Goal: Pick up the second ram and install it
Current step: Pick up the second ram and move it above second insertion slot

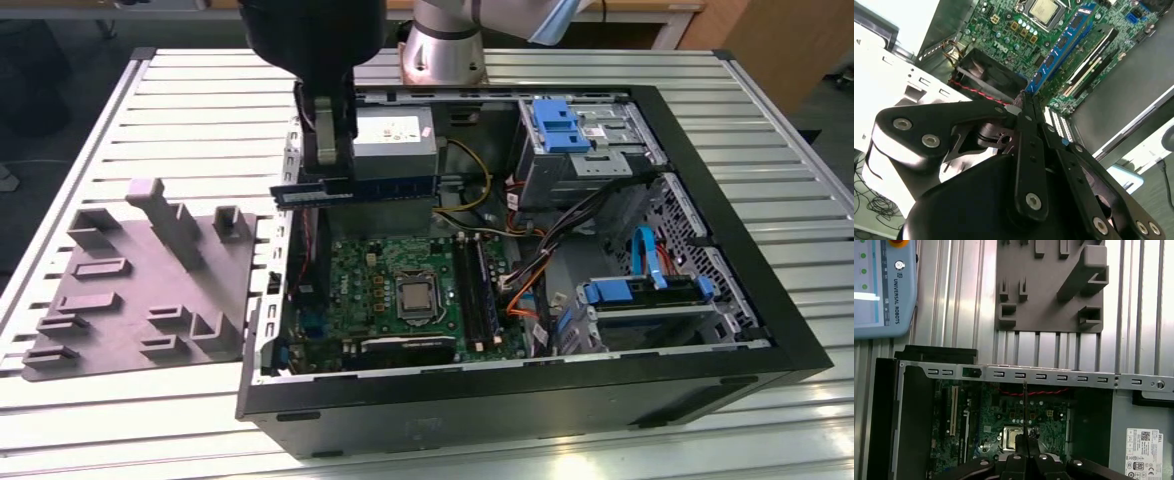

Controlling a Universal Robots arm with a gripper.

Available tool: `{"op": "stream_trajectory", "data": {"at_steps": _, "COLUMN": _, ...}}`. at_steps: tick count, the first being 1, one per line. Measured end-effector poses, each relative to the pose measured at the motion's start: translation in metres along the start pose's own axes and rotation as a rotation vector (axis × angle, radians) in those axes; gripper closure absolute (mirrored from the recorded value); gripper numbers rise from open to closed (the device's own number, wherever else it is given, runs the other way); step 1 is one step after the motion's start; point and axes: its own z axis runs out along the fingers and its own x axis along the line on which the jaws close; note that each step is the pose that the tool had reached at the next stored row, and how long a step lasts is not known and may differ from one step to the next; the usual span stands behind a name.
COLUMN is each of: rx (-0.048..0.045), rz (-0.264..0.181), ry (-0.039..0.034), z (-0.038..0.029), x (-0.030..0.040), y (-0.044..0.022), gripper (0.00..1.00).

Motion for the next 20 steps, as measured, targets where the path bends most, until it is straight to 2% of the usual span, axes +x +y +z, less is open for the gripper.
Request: {"op": "stream_trajectory", "data": {"at_steps": 20, "rx": 0.0000, "rz": 0.000, "ry": 0.0000, "z": -0.0002, "x": 0.0013, "y": -0.0318, "gripper": 0.89}}
